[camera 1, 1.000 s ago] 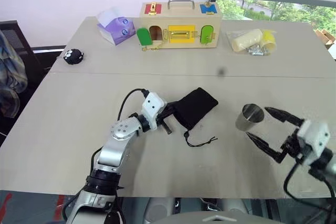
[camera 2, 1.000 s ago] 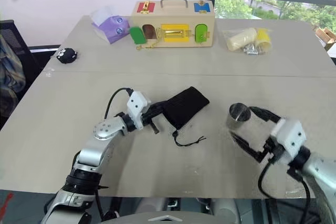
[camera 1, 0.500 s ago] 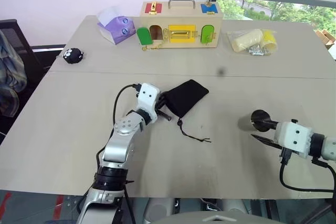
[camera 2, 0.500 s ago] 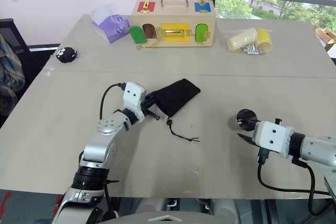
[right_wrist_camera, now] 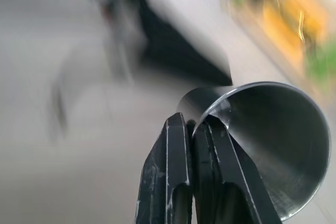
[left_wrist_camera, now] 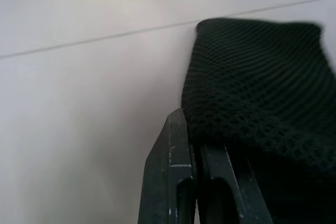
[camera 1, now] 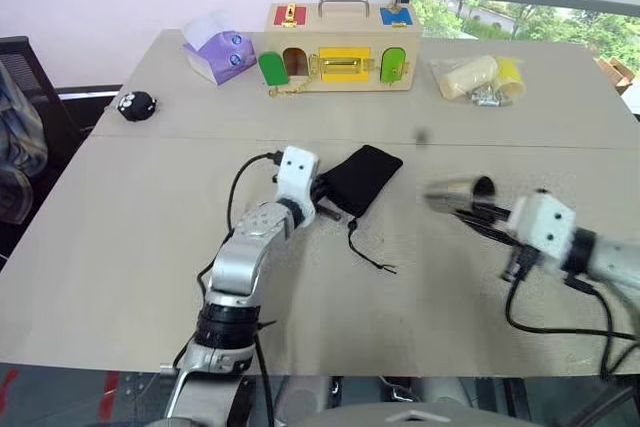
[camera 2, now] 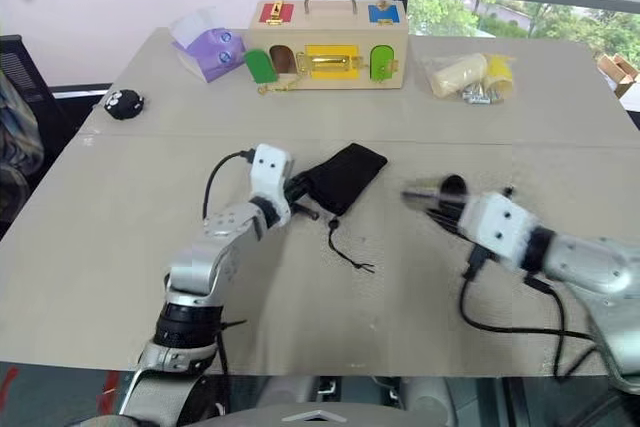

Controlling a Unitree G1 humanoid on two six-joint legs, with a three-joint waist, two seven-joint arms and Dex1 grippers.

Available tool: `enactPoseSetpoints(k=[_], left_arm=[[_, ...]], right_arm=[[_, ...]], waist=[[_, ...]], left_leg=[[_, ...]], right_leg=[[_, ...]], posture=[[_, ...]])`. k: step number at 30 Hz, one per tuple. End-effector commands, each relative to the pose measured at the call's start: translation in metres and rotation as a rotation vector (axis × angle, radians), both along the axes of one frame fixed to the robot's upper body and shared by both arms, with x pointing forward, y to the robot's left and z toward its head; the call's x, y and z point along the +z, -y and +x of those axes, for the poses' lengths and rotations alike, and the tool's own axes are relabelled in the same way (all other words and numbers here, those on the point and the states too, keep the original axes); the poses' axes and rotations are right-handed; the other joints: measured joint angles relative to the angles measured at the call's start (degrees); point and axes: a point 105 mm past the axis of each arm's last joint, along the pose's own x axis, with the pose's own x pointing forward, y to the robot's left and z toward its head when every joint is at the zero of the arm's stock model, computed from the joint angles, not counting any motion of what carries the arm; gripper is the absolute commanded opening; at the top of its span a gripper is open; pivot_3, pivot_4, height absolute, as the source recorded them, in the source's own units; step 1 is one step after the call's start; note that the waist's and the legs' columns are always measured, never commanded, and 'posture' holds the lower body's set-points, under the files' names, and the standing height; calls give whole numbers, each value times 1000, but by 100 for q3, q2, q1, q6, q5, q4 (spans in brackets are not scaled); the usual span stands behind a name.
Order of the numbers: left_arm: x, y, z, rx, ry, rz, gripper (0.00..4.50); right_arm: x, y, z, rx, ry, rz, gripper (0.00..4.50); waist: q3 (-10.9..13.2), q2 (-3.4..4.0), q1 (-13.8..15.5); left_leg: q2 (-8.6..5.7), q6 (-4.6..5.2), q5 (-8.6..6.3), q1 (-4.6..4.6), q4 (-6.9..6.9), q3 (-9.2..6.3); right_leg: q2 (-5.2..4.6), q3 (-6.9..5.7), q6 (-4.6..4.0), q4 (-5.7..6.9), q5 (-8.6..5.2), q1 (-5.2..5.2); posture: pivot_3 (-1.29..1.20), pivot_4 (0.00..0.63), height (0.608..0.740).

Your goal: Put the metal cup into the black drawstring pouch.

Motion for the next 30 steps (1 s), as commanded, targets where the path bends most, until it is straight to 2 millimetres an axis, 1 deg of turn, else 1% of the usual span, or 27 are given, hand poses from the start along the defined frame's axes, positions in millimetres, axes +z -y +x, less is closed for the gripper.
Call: enactPoseSetpoints(k=[1,4,7,10,12,15,17,20,25,28,30], left_arm=[[21,10,-1,-15,22,-19,0],[27,19,-3,-41,4,-15,0],[32,26,-5,-67,-16,-33,0],[35,25,-6,-58,-43,-63,0],[36,24,-6,-50,-64,-86,0],[40,25,-6,-37,-95,-129,0],[42,26,-6,-27,-127,-177,0],[44,26,-7,-12,-162,-241,0],[40,21,-12,7,-189,-243,0],[39,19,-14,9,-199,-249,0],[38,18,-15,8,-207,-252,0]], right_arm=[[1,-15,-1,3,-79,57,50],[-7,-32,-7,69,-177,71,50],[-16,-38,-1,54,-202,57,50],[-25,-46,1,72,-241,40,50],[-28,-54,7,54,-262,71,50],[-34,-59,11,43,-299,90,50],[-36,-60,22,-21,-295,123,50],[-32,-59,35,-100,-275,200,50],[-17,-50,54,-251,-242,373,50],[-7,-43,59,-303,-234,470,50],[-3,-40,61,-327,-237,498,50]], waist=[[-1,-3,-5],[0,-3,-18],[0,-3,-23],[1,-4,-30],[1,-7,-29],[1,-7,-21],[2,-8,-30],[2,-8,-34],[2,-8,-34],[2,-8,-45],[2,-8,-39]], left_leg=[[-1,0,0,-2,0,0],[-3,1,0,-7,4,5],[-2,1,0,-7,3,4],[-2,0,0,-6,1,3],[-2,0,0,-6,3,4],[-2,0,0,-4,6,3],[-3,0,0,-5,7,3],[-3,0,0,-5,8,4],[-3,-2,1,-6,6,4],[-3,-2,1,-6,7,5],[-3,-3,1,-4,6,5]], right_leg=[[-1,0,0,-2,0,0],[-4,2,0,-9,1,-1],[-1,0,-1,-8,0,-3],[1,0,0,-5,0,-5],[-1,0,0,-4,1,-4],[-1,1,0,3,1,-4],[-1,1,0,3,1,-4],[0,2,0,4,1,-5],[1,2,0,3,1,-6],[1,3,0,4,1,-6],[2,2,0,5,1,-5]], posture=[[0,150,740],[0,150,740],[0,150,740],[0,150,740],[0,150,740],[0,150,740],[0,150,740],[0,150,740],[0,150,740],[0,150,740],[0,150,740]])
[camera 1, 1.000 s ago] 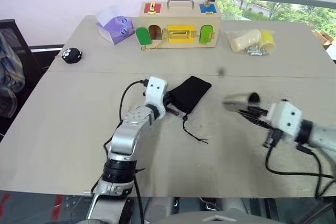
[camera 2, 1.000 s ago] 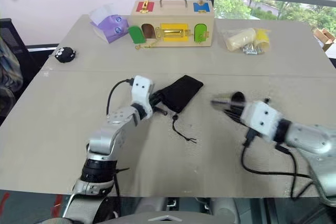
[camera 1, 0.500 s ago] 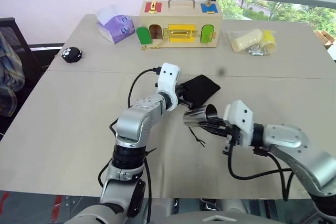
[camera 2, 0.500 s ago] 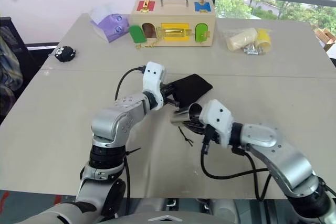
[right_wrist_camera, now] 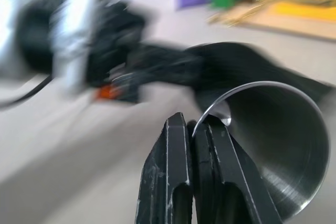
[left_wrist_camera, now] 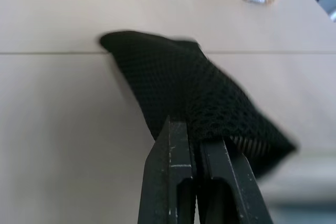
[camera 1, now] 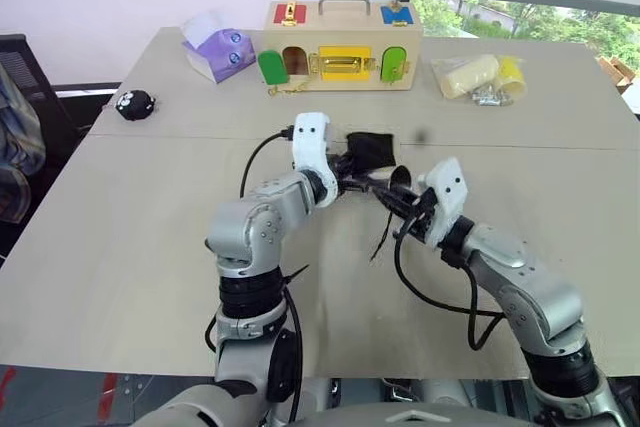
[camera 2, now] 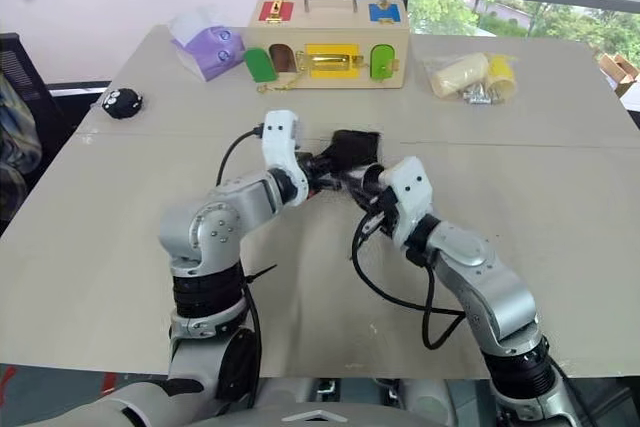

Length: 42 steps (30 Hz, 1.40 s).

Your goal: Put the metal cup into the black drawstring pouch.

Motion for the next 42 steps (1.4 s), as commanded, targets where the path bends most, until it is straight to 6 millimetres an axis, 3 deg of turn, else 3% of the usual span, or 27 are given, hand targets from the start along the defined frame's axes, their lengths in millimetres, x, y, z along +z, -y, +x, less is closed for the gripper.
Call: enactPoseSetpoints(k=[1,10,18,22,30,36,42], left_arm=[[7,4,-5,-19,23,-15,0],[8,11,-8,-54,23,-39,0],[7,13,-9,-69,21,-43,0],[8,16,-11,-84,28,-51,0],[13,25,-20,-156,37,-120,0],[19,28,-24,-188,45,-174,0],[25,27,-24,-200,50,-211,0]], right_arm=[[19,8,2,-51,62,48,50],[24,1,2,-70,41,138,50],[27,-13,-6,55,8,205,50],[25,-14,0,35,-10,202,50],[17,-17,21,-39,58,63,50],[7,-39,22,57,129,-42,50],[-18,-47,15,217,284,-317,50]], waist=[[0,0,1],[0,0,-66],[1,1,-124],[1,1,-124],[1,2,-126],[1,2,-131],[2,2,-119]], left_leg=[[0,0,0,0,0,0],[-1,-1,0,0,-5,1],[-1,-1,0,0,-6,1],[-1,-1,0,0,-7,1],[-1,-1,0,0,-8,1],[-1,-1,0,1,-13,2],[-2,-1,0,1,-14,4]], right_leg=[[0,0,0,0,0,0],[1,2,0,-2,0,-1],[2,3,0,-2,0,-2],[1,3,-1,-2,0,-2],[1,4,-1,-3,0,-3],[2,4,0,-6,0,-3],[1,4,0,-10,0,-2]], posture=[[0,150,740],[0,150,740],[0,150,740],[0,150,740],[0,150,740],[0,150,740],[0,150,740]])
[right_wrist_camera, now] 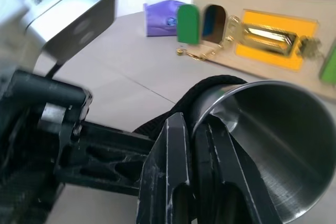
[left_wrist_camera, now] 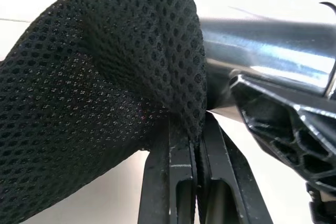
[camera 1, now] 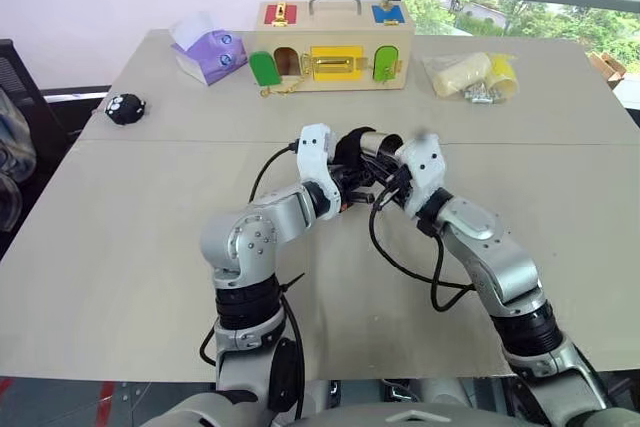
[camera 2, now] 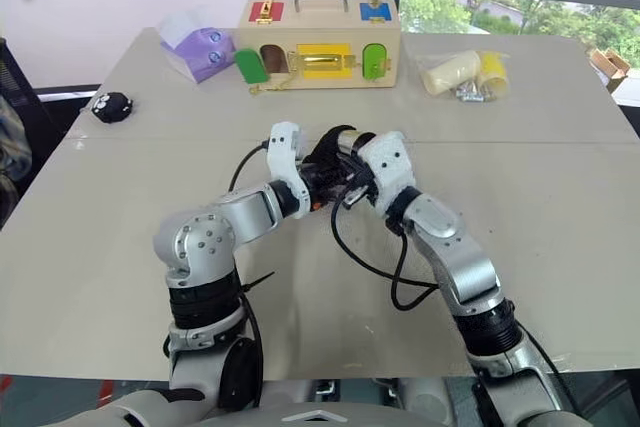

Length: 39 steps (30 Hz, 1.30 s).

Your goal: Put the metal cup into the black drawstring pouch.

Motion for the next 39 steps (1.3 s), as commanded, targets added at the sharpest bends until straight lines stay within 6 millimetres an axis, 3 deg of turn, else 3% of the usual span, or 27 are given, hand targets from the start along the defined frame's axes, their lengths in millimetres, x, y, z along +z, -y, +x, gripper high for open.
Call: enactPoseSetpoints(k=[1,11,16,19,26,32,36,39], left_arm=[[30,12,-7,-65,113,-70,0],[33,-4,3,-23,131,-81,0],[34,-4,4,-28,141,-87,0],[35,-1,2,-44,146,-95,0],[37,1,0,-62,155,-106,0],[37,2,0,-75,154,-111,0],[37,3,0,-80,153,-113,0],[37,3,-1,-84,154,-113,0]], right_arm=[[-27,-14,-16,176,67,-202,50],[-34,16,-33,309,189,-442,50],[-36,15,-41,366,191,-493,50],[-32,9,-34,319,192,-465,50],[-7,9,-2,29,-50,-16,50],[16,34,23,-193,-264,493,50],[34,42,28,-160,-360,817,50],[39,39,25,-85,-439,952,50]], waist=[[0,-1,2],[3,-3,-2],[10,0,-3],[11,-3,-2],[12,-3,11],[12,-3,-2],[15,1,-13],[16,3,-16]], left_leg=[[-1,0,0,-1,0,0],[1,-2,1,1,-6,0],[2,-2,1,1,-8,2],[2,-3,2,1,-7,1],[3,-12,7,2,-9,-2],[1,-12,7,0,-12,-3],[1,-12,7,3,-19,-3],[0,-12,7,4,-25,-2]], right_leg=[[0,0,0,-2,0,0],[0,-1,0,-6,0,0],[-2,1,0,-8,0,0],[-2,0,0,-8,0,1],[-1,-3,-1,-5,1,1],[-1,-3,-1,-6,1,0],[1,-2,-2,-5,1,-1],[0,-2,-2,-9,1,-1]], posture=[[0,150,740],[0,150,740],[0,150,740],[0,150,740],[0,150,740],[0,150,740],[0,150,740],[0,150,740]])
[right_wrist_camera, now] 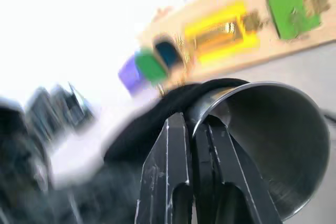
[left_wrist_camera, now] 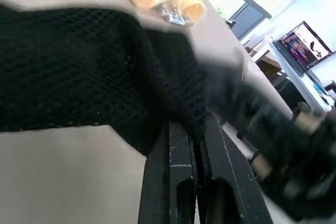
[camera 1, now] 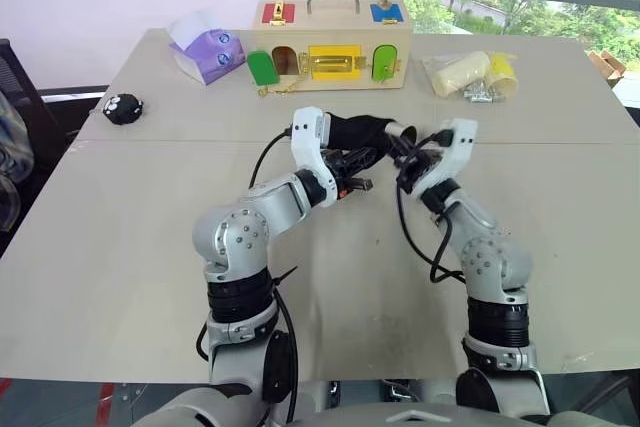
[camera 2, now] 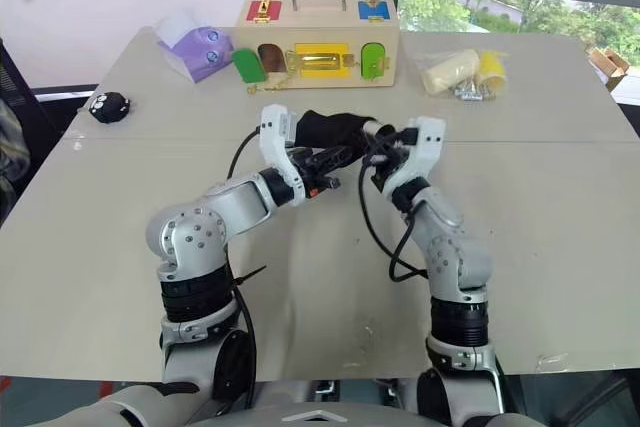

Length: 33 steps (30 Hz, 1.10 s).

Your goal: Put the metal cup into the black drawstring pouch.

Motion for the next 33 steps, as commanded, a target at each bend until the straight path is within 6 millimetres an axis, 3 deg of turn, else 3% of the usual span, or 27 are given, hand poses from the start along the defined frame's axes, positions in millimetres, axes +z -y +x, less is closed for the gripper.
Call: enactPoseSetpoints(k=[1,5,7,8,11,14,19,21,25,31,33], left_arm=[[11,5,-4,-33,46,-19,0],[12,2,-3,-33,52,-23,0],[14,1,-1,-31,58,-30,0],[15,1,-1,-31,61,-40,0],[18,2,0,-39,62,-72,0],[20,3,-1,-53,55,-95,0],[20,9,-6,-82,50,-116,0],[20,12,-7,-90,51,-122,0],[21,12,-9,-93,65,-141,0],[17,12,-13,-93,62,-141,0],[17,12,-13,-91,64,-144,0]], right_arm=[[20,2,-4,45,-2,210,50],[14,-2,-9,98,-18,179,50],[4,-2,-6,51,62,-70,50],[-3,-4,-5,32,152,-277,50],[-34,-19,-16,127,417,-765,50],[-51,-21,-18,180,562,-964,50],[-59,-18,-7,212,912,-1360,50],[-57,-15,3,182,961,-1436,50],[-19,-16,22,20,493,-682,50],[5,-2,28,105,56,126,50],[13,4,31,123,-30,316,50]], waist=[[1,2,-12],[1,2,-13],[1,2,-12],[1,2,-13],[1,1,-13],[2,-1,-12],[8,-6,-13],[9,-8,-13],[16,-29,-14],[23,-19,12],[24,-18,10]], left_leg=[[0,0,0,-1,-2,2],[0,0,0,-1,-11,3],[0,0,0,-1,-12,4],[-1,0,0,-1,-11,6],[-16,3,0,-1,-10,10],[-11,1,1,0,-11,10],[-3,-10,8,1,-9,10],[-3,-12,9,2,-6,9],[7,-27,18,6,-10,-2],[7,-31,21,-8,-13,-7],[4,-28,19,-8,-13,-7]], right_leg=[[0,1,0,-1,0,-1],[1,2,-1,-1,0,-6],[1,3,-1,-1,-1,-7],[1,3,-1,-1,-1,-7],[-2,12,2,-4,-1,-9],[1,13,3,-3,-2,-11],[3,12,2,-2,-2,-10],[2,11,2,-1,-2,-8],[12,2,-1,-6,-2,2],[3,-7,-3,-15,0,3],[0,-7,-3,-10,0,3]], posture=[[0,150,740],[0,150,740],[0,150,740],[0,150,740],[0,150,740],[0,150,740],[0,150,740],[0,150,740],[0,150,740],[0,150,740],[0,150,740]])
